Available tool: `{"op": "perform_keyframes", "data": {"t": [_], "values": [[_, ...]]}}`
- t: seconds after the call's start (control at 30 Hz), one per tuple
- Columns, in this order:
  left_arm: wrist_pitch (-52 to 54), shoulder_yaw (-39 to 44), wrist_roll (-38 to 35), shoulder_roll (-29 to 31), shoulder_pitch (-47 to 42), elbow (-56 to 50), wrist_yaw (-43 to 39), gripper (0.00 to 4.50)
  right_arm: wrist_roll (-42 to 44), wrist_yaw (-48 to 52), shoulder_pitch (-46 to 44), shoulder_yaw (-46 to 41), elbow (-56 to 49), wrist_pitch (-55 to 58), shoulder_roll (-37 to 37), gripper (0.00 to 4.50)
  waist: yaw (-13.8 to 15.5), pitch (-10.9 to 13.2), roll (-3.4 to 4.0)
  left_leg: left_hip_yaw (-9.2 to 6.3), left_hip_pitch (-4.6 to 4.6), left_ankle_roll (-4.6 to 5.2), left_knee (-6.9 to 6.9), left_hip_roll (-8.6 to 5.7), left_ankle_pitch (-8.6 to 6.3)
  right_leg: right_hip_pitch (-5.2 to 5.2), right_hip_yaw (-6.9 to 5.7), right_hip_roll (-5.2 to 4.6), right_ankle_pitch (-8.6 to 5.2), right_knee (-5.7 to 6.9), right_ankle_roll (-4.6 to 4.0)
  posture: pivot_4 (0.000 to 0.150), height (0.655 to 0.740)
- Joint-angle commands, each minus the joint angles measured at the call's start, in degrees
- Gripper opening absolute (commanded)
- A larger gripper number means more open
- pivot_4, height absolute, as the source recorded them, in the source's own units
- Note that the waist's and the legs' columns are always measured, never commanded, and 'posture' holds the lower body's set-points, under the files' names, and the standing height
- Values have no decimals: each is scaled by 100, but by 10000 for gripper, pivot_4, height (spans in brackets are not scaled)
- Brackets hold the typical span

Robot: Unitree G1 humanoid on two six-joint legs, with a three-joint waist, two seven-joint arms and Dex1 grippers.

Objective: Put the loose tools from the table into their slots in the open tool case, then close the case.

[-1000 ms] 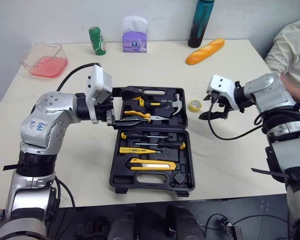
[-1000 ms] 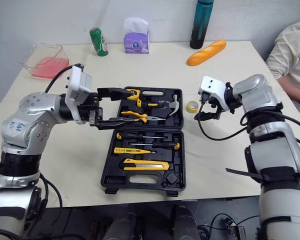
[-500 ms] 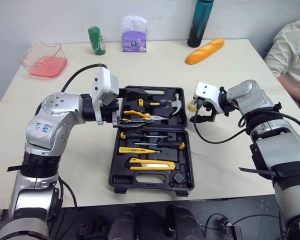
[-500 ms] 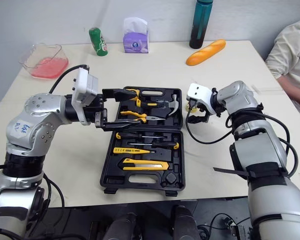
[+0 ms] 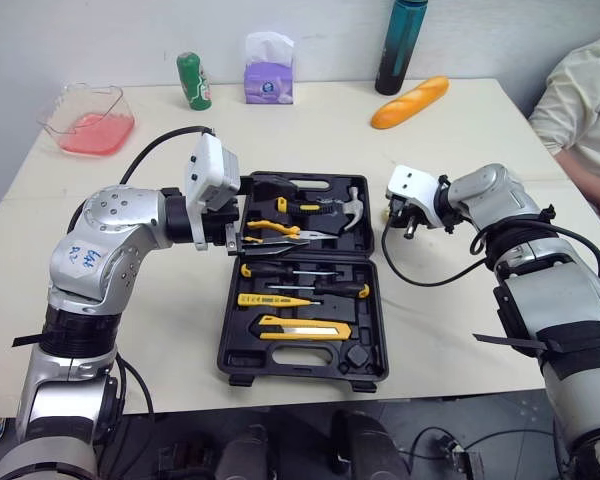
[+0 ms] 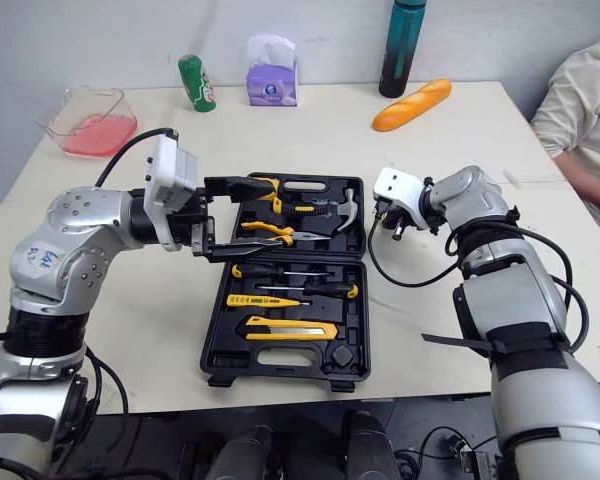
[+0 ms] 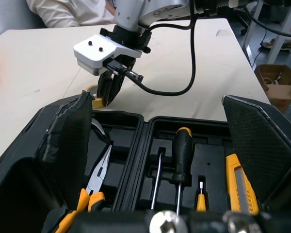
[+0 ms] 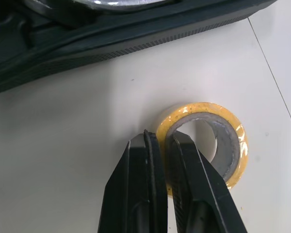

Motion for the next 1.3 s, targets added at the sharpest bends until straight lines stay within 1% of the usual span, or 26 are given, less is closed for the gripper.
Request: {"op": "perform_keyframes", "data": {"t": [0.03,0.07,0.13,0.17,0.23,0.27,0.3,0.37,0.4,0.47,0.53,0.63,0.73,0.9,1.0,1.07,1.13,1.17,1.23,1.3], "values": [[10,91,-80,73,66,-326,-8,45000,71,355,6,-154,-216,-201,-262,371,4,1,1,0,0,0,0,0,0,0,0,0,0,0,0,1500,7400],[19,84,-91,69,74,-350,-7,45000,104,444,15,-182,-263,-227,-298,371,9,1,1,0,-2,0,0,0,0,-1,0,0,0,0,0,1500,7400],[42,57,-177,59,96,-454,-95,45000,404,1148,211,-369,-808,-166,-557,371,18,1,1,-2,-6,0,0,-1,0,-2,-1,0,0,-2,0,1500,7400],[76,45,-233,60,111,-516,-163,45000,627,1573,470,-491,-1396,47,-747,371,17,1,1,-5,-8,0,0,-1,0,-2,-3,0,0,-5,0,1500,7400],[192,-1,-330,93,147,-611,-278,45000,1030,2101,1099,-728,-2713,648,-1095,371,38,1,2,-5,-8,0,1,-1,0,-2,-3,0,0,-4,0,1500,7400],[252,-35,-382,114,177,-647,-353,45000,1237,2219,1503,-867,-3520,1092,-1268,371,54,1,2,-12,-13,0,0,0,0,-2,-8,1,0,-7,0,1500,7400],[287,-94,-422,115,224,-666,-441,45000,1480,2281,2100,-1070,-4608,1691,-1503,371,74,1,2,-16,-14,0,3,1,0,-2,-9,2,0,-7,0,1500,7400],[250,-202,-413,93,283,-663,-562,45000,1802,2308,3036,-1361,-6214,2613,-1889,371,147,1,3,-16,-15,0,5,0,0,-2,-8,2,0,-4,0,1500,7400],[202,-250,-380,79,297,-646,-600,45000,1907,2282,3379,-1459,-6771,2953,-2040,371,170,2,4,-15,-15,0,6,0,0,-2,-8,2,0,-4,0,1500,7400],[108,-373,-347,56,293,-608,-758,45000,2149,2476,4524,-1817,-8031,3256,-2644,371,215,4,13,-9,-16,0,18,-2,0,-3,-6,2,0,3,0,1500,7400],[107,-460,-387,37,276,-581,-897,45000,2368,2719,5596,-2234,-8920,3308,-3248,371,298,5,15,-7,-9,-1,23,-3,-1,-1,-2,4,0,5,1,1500,7400],[67,-543,-382,25,309,-582,-1029,45000,2536,2618,6361,-2569,-9413,3368,-3659,371,304,6,12,-2,-5,0,28,-5,0,2,-1,6,2,6,4,1500,7400],[7,-635,-381,1,382,-624,-1168,45000,2412,2317,6793,-2555,-9497,3244,-3824,371,282,7,11,12,20,1,30,-3,0,16,7,9,5,8,7,1500,7400],[-4,-710,-441,-148,353,-639,-1216,45000,2057,1894,6799,-2100,-9167,2677,-3866,371,299,8,10,11,33,-2,27,0,-2,25,26,10,2,8,2,1500,7400],[-55,-768,-382,-224,360,-654,-1236,45000,1903,1855,6795,-1908,-9052,2348,-3975,371,315,8,10,11,33,-2,27,-1,-1,25,25,10,2,7,2,1500,7400],[-94,-819,-324,-273,372,-675,-1194,45000,1982,1952,6787,-1889,-9085,2337,-4043,371,325,8,9,9,31,-1,28,-2,-1,26,23,9,2,6,2,1500,7400],[-78,-830,-323,-314,373,-691,-1112,45000,2102,2108,6724,-1916,-9157,2438,-4178,9155,322,8,9,9,31,-1,28,-3,-1,26,24,9,2,6,3,1500,7400],[-60,-829,-332,-332,373,-702,-1069,45000,2152,2226,6711,-1945,-9194,2420,-4294,11548,317,8,9,9,31,0,28,-3,-1,27,23,9,2,7,3,1500,7400],[-39,-819,-347,-351,393,-741,-1005,45000,2246,2407,6598,-1994,-9254,2361,-4486,21800,314,8,10,8,31,0,28,-1,-1,26,23,9,2,7,3,1500,7400],[-18,-795,-385,-335,460,-831,-950,45000,2372,2536,6279,-1986,-9306,2404,-4620,31999,309,8,10,7,32,0,28,0,-1,27,23,10,2,6,2,1500,7400]]}}
